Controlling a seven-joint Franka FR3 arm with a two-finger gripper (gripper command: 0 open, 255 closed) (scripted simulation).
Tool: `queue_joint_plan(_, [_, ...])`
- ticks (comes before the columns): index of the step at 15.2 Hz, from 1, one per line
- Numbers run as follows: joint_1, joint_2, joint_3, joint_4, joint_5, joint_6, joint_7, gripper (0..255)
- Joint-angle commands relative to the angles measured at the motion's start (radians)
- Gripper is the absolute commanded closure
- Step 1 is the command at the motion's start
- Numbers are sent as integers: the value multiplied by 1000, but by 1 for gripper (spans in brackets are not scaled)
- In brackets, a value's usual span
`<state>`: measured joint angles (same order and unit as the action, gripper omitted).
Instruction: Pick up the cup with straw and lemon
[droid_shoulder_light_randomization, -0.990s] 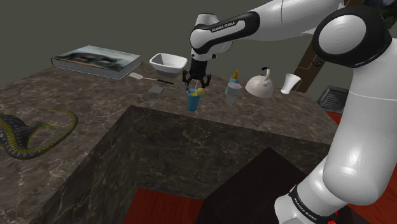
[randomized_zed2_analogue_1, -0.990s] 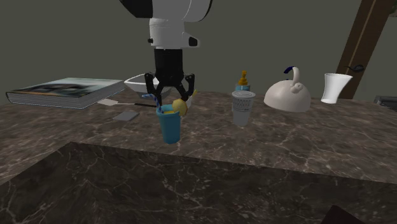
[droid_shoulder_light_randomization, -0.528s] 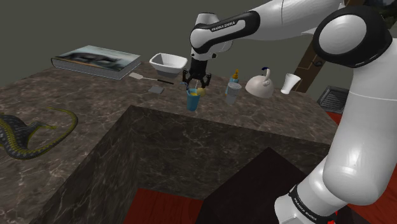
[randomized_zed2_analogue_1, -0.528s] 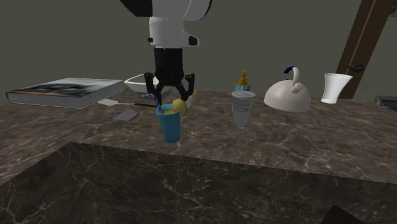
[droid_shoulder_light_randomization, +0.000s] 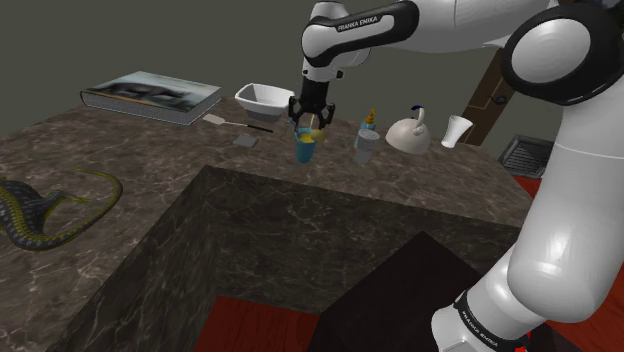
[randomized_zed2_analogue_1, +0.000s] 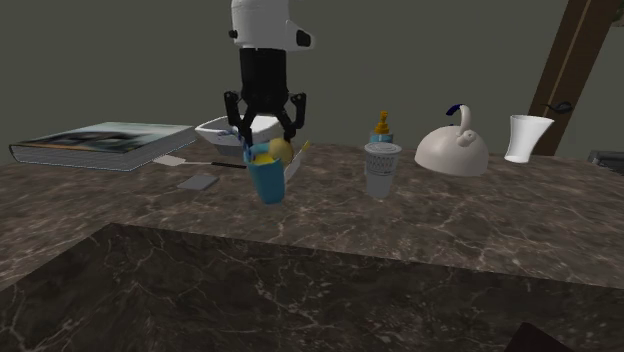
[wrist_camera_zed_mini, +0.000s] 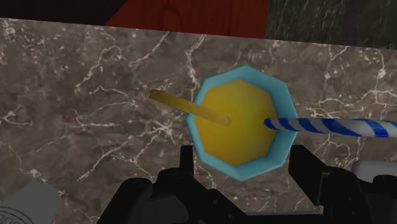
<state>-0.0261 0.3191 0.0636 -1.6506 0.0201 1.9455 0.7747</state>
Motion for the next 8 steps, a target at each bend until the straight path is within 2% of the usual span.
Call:
queue_joint_plan(1, [0, -3, 0, 23, 0, -26, 1, 255])
queue_joint_plan(8, [0, -15, 0, 76, 0, -91, 2, 255])
